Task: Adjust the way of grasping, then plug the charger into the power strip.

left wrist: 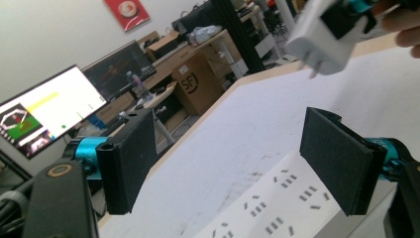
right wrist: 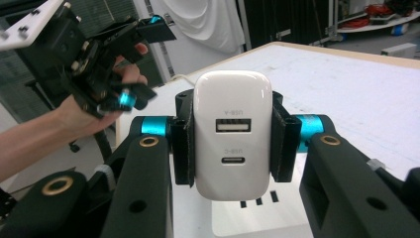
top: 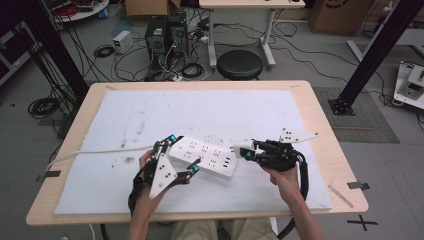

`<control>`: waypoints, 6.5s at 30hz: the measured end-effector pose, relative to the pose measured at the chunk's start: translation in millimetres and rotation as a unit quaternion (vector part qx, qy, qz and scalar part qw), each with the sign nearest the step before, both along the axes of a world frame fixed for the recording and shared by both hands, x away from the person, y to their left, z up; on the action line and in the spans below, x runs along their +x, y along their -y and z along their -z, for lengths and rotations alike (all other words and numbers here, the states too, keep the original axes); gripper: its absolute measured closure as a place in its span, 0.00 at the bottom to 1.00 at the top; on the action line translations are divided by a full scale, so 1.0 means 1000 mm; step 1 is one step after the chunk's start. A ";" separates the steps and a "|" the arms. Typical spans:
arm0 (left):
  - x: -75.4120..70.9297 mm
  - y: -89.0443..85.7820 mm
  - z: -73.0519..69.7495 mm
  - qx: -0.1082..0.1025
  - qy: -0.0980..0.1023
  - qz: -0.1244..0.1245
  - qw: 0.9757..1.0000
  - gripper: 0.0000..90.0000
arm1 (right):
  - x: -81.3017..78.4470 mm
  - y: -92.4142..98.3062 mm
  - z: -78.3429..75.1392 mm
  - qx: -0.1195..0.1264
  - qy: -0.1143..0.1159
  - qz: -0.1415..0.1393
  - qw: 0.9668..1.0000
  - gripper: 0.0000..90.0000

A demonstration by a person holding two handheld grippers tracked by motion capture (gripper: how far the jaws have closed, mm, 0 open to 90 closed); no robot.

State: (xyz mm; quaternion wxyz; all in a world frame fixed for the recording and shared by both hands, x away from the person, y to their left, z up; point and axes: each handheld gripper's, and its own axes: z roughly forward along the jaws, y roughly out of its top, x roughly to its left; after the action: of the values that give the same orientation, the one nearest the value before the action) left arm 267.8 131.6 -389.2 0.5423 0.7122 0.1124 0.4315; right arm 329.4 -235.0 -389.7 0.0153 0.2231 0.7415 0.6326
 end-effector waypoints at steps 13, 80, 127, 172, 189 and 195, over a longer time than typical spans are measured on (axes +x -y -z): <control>0.010 -0.061 -0.001 -0.104 -0.079 -0.089 0.987 0.25 | -0.004 0.010 0.000 -0.013 0.015 0.031 0.999 0.70; -0.016 -0.132 0.029 -0.216 -0.207 -0.235 0.925 0.25 | 0.066 -0.106 -0.033 -0.390 -0.058 -0.059 0.917 0.70; -0.021 -0.135 0.033 -0.218 -0.212 -0.242 0.921 0.25 | 0.073 -0.138 -0.026 -0.458 -0.056 -0.080 0.883 0.71; -0.020 -0.133 0.034 -0.214 -0.215 -0.240 0.922 0.25 | 0.075 -0.134 -0.012 -0.429 -0.052 -0.082 0.898 0.71; -0.021 -0.131 0.034 -0.213 -0.217 -0.238 0.923 0.25 | 0.074 -0.129 -0.007 -0.410 -0.047 -0.080 0.908 0.71; -0.021 -0.132 0.035 -0.208 -0.218 -0.239 0.923 0.25 | 0.076 -0.125 -0.004 -0.391 -0.061 -0.076 0.915 0.71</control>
State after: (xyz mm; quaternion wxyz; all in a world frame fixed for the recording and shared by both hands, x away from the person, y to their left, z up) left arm 247.1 263.4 -424.1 0.5211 0.6122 0.4816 0.3490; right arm 405.3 -109.5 -385.8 0.0080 0.1800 0.9438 0.2769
